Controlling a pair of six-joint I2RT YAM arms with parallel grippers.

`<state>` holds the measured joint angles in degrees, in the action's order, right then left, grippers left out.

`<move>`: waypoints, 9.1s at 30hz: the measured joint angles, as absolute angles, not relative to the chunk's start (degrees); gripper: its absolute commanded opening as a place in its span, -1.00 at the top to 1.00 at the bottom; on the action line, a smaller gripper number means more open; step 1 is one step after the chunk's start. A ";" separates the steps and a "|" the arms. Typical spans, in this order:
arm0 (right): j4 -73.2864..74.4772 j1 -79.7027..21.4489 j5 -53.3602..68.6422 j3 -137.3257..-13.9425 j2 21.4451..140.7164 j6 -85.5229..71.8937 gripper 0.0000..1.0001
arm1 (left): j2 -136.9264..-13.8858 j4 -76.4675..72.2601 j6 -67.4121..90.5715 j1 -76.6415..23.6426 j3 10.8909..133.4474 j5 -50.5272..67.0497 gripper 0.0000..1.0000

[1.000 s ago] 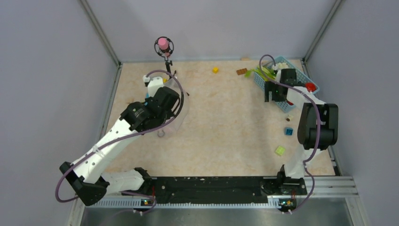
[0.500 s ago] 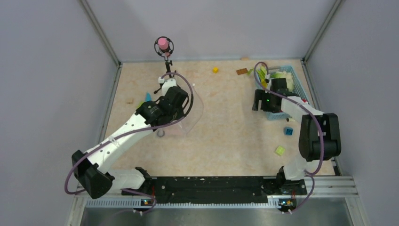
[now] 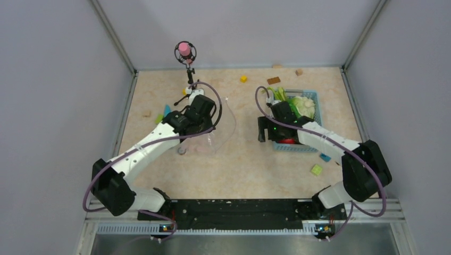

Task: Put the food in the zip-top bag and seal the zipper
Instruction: Move the bin to the center of the board, then pick up the fake fruit from the bin, then place the fake fruit in the zipper food storage bag, then pick up the fake vegetable from the bin, then place the fake vegetable in the zipper food storage bag.

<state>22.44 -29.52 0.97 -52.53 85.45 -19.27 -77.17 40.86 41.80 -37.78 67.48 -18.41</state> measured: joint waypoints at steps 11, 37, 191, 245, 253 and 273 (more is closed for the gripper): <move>20.86 -25.98 -12.32 -56.05 72.71 -15.16 -0.54 | -80.86 37.36 41.58 -36.88 67.48 -15.27 1.00; 27.86 -14.52 -15.16 -46.11 69.80 -23.83 0.97 | -86.54 35.20 39.92 -35.77 68.40 -7.05 1.00; -59.29 -49.93 6.98 -36.71 65.84 -7.53 0.98 | -72.44 29.91 39.72 -37.65 64.31 1.08 1.00; -43.33 -64.27 -40.56 -43.53 90.32 -31.24 0.68 | -69.45 29.67 41.25 -37.32 62.50 4.12 1.00; -31.38 -64.31 -43.44 -49.84 91.59 -29.26 -0.06 | -67.48 30.83 40.25 -36.77 62.41 3.42 1.00; 1.93 -63.48 -32.69 -60.40 75.59 -12.95 -0.92 | -65.45 30.17 40.36 -37.19 61.84 0.45 1.00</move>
